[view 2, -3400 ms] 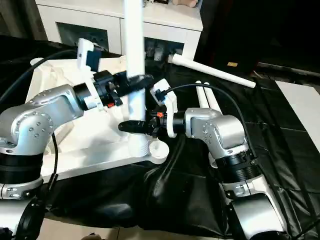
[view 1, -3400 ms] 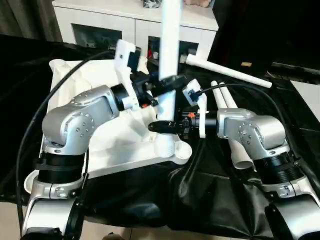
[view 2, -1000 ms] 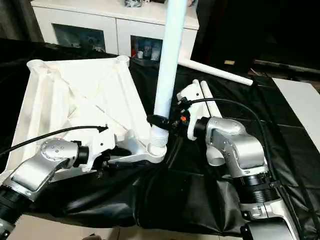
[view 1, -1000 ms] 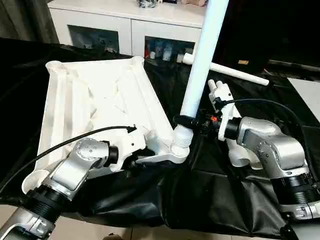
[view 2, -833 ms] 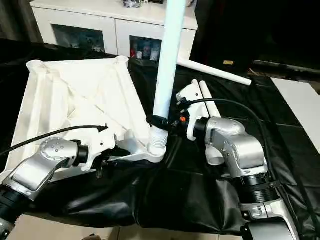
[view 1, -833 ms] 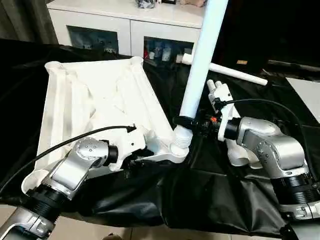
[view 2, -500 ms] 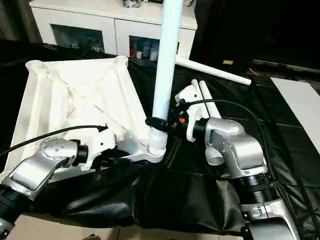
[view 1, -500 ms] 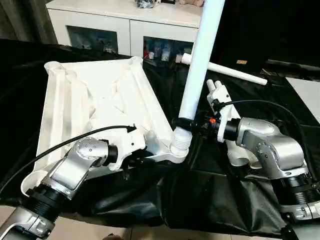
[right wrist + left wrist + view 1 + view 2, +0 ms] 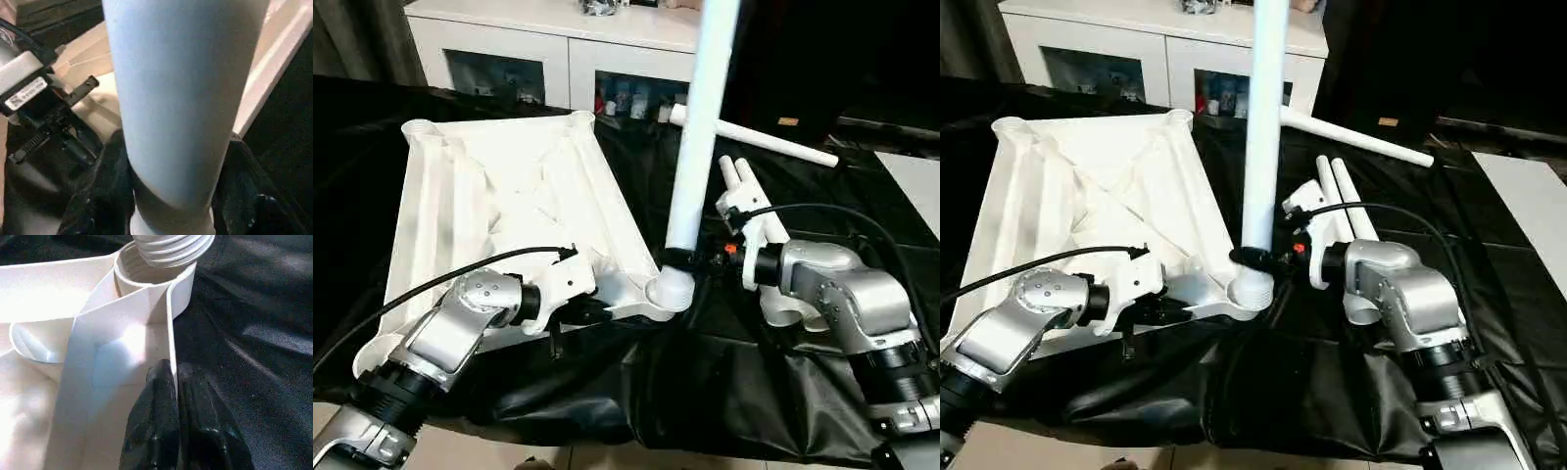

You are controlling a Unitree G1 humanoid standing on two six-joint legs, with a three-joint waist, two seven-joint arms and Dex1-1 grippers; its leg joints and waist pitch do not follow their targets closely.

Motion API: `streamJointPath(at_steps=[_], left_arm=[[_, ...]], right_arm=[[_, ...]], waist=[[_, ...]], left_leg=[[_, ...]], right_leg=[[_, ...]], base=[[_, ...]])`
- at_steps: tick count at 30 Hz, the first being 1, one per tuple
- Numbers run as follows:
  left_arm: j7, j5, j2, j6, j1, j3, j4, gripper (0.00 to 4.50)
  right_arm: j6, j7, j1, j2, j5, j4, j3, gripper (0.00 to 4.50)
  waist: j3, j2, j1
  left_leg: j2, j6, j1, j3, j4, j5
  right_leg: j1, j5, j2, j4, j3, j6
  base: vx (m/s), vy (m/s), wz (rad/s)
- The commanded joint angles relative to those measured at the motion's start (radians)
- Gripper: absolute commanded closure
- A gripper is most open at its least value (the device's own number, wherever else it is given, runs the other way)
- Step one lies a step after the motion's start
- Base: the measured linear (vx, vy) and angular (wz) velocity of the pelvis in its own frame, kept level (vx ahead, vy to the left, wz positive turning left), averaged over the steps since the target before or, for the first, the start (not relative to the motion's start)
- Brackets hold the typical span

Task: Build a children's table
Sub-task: Insert table leg to table base, then rotate leg to tighten

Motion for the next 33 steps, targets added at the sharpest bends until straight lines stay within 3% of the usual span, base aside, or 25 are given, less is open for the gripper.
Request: streamJointPath(at_steps=[1,8,11,12,16,20,21,25,26,28,30,33], left_arm=[[-0.011,0.016,0.002,0.007,0.011,-0.006,-0.02,4.5],[-0.008,0.02,-0.003,0.011,0.014,-0.007,-0.027,4.5],[-0.007,0.02,-0.003,0.012,0.015,-0.006,-0.028,4.5],[-0.006,0.021,-0.003,0.013,0.015,-0.006,-0.029,4.5],[-0.003,0.024,-0.005,0.017,0.019,-0.001,-0.035,4.5],[0.0,0.027,-0.008,0.015,0.019,0.001,-0.033,4.5],[0.002,0.028,-0.009,0.014,0.019,0.003,-0.032,4.5],[0.004,0.03,-0.01,0.012,0.018,0.005,-0.029,4.5],[0.005,0.03,-0.009,0.012,0.019,0.006,-0.03,4.5],[0.005,0.032,-0.012,0.013,0.016,0.006,-0.028,4.5],[0.004,0.033,-0.014,0.013,0.014,0.006,-0.026,4.5],[0.005,0.035,-0.018,0.012,0.012,0.007,-0.024,4.5]], right_arm=[[0.008,-0.004,-0.013,-0.009,-0.017,0.027,0.002,2.65],[-0.008,-0.015,-0.04,0.031,-0.014,0.104,-0.006,2.66],[-0.013,-0.013,-0.038,0.041,-0.011,0.122,-0.009,2.66],[-0.013,-0.012,-0.032,0.045,-0.008,0.127,-0.01,2.66],[-0.029,-0.009,-0.008,0.061,0.001,0.153,-0.021,2.66],[-0.087,-0.012,0.036,0.079,0.013,0.168,-0.051,2.66],[-0.105,-0.013,0.054,0.086,0.02,0.165,-0.064,2.66],[-0.142,-0.018,0.097,0.098,0.03,0.156,-0.086,2.66],[-0.151,-0.019,0.111,0.103,0.035,0.152,-0.093,2.66],[-0.205,-0.036,0.178,0.129,0.043,0.136,-0.119,2.66],[-0.233,-0.04,0.207,0.14,0.043,0.128,-0.127,2.66],[-0.339,-0.044,0.271,0.145,0.002,0.112,-0.112,2.66]], waist=[[-0.063,0.014,0.001],[-0.065,0.014,0.001],[-0.065,0.014,0.001],[-0.065,0.009,0.001],[-0.064,0.013,0.001],[-0.065,0.012,0.001],[-0.063,0.017,0.002],[-0.065,0.012,0.002],[-0.064,0.02,0.002],[-0.064,0.024,0.002],[-0.065,0.02,0.004],[-0.061,0.025,0.003]], left_leg=[[0.024,-0.027,0.004,-0.004,-0.078,-0.227],[0.025,-0.03,0.005,-0.004,-0.078,-0.214],[0.025,-0.03,0.004,-0.003,-0.077,-0.212],[0.024,-0.028,0.003,-0.003,-0.077,-0.209],[0.025,-0.027,0.005,-0.003,-0.078,-0.216],[0.025,-0.027,0.004,-0.004,-0.079,-0.219],[0.025,-0.028,0.005,-0.004,-0.079,-0.226],[0.025,-0.023,0.004,-0.005,-0.08,-0.234],[0.025,-0.023,0.005,-0.005,-0.08,-0.239],[0.025,-0.025,0.007,-0.004,-0.081,-0.253],[0.027,-0.022,0.007,-0.006,-0.083,-0.258],[0.026,-0.022,0.008,-0.007,-0.085,-0.295]], right_leg=[[0.05,-0.249,-0.062,-0.079,0.058,-0.158],[0.05,-0.222,-0.061,-0.075,0.058,-0.17],[0.051,-0.21,-0.061,-0.074,0.058,-0.172],[0.052,-0.209,-0.061,-0.074,0.058,-0.172],[0.05,-0.227,-0.062,-0.076,0.058,-0.167],[0.051,-0.224,-0.062,-0.076,0.058,-0.166],[0.049,-0.231,-0.062,-0.077,0.058,-0.167],[0.051,-0.244,-0.062,-0.079,0.057,-0.161],[0.05,-0.249,-0.062,-0.08,0.057,-0.161],[0.049,-0.258,-0.063,-0.085,0.058,-0.157],[0.049,-0.252,-0.063,-0.084,0.057,-0.156],[0.045,-0.306,-0.064,-0.091,0.056,-0.147]], base=[[0.0,0.0,0.0],[0.0,0.0,0.0],[0.0,0.0,0.0],[0.0,0.0,0.0],[0.0,0.0,0.0],[0.0,0.0,0.0],[0.0,0.0,0.0],[0.0,0.0,0.0],[0.0,0.0,0.0],[0.0,0.0,0.0],[0.0,0.0,0.0],[0.0,0.0,0.0]])
